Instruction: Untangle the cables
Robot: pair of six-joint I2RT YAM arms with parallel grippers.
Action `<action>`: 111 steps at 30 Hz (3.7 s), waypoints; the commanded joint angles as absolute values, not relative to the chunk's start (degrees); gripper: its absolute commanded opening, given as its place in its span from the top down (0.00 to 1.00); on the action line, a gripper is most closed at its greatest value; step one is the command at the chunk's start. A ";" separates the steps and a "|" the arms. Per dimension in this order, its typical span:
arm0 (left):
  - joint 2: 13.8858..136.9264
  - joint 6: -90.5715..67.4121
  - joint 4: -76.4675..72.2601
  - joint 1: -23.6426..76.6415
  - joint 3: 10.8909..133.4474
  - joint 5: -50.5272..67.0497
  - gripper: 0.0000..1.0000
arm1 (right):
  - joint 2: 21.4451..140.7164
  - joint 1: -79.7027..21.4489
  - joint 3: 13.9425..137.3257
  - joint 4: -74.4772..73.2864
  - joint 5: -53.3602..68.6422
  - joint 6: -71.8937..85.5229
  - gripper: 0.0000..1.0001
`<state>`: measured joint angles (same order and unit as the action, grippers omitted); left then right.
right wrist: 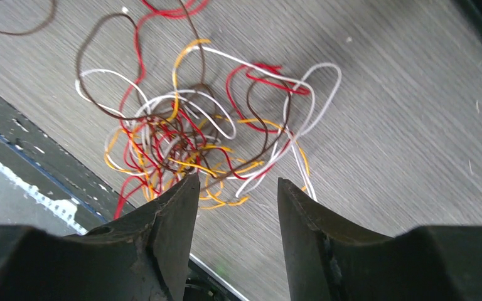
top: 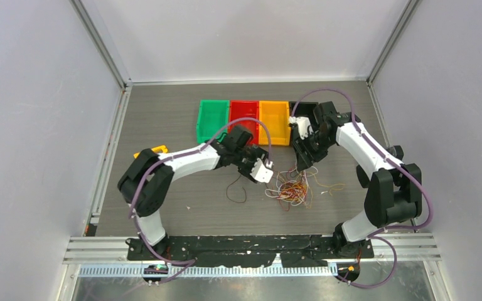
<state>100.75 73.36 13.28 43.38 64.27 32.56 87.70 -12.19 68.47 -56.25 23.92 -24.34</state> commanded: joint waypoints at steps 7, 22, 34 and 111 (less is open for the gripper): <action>109.00 83.62 13.71 46.14 70.23 21.49 0.67 | 86.22 -11.04 64.47 -53.98 19.43 -26.56 0.35; 78.95 45.33 27.98 46.24 73.15 11.69 1.00 | 94.65 -16.68 56.63 -39.80 10.59 -24.34 0.31; 62.92 18.59 47.11 32.09 96.95 3.70 1.00 | 95.17 -17.05 51.78 -32.41 -0.45 -34.25 0.94; 74.24 -24.49 0.71 37.11 50.13 37.80 0.00 | 83.54 -30.31 64.99 -48.59 36.42 -18.63 0.94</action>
<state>71.94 -20.58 9.67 36.82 45.95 38.00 84.20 -28.53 62.81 -49.71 34.92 -21.17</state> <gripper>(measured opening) 0.989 0.098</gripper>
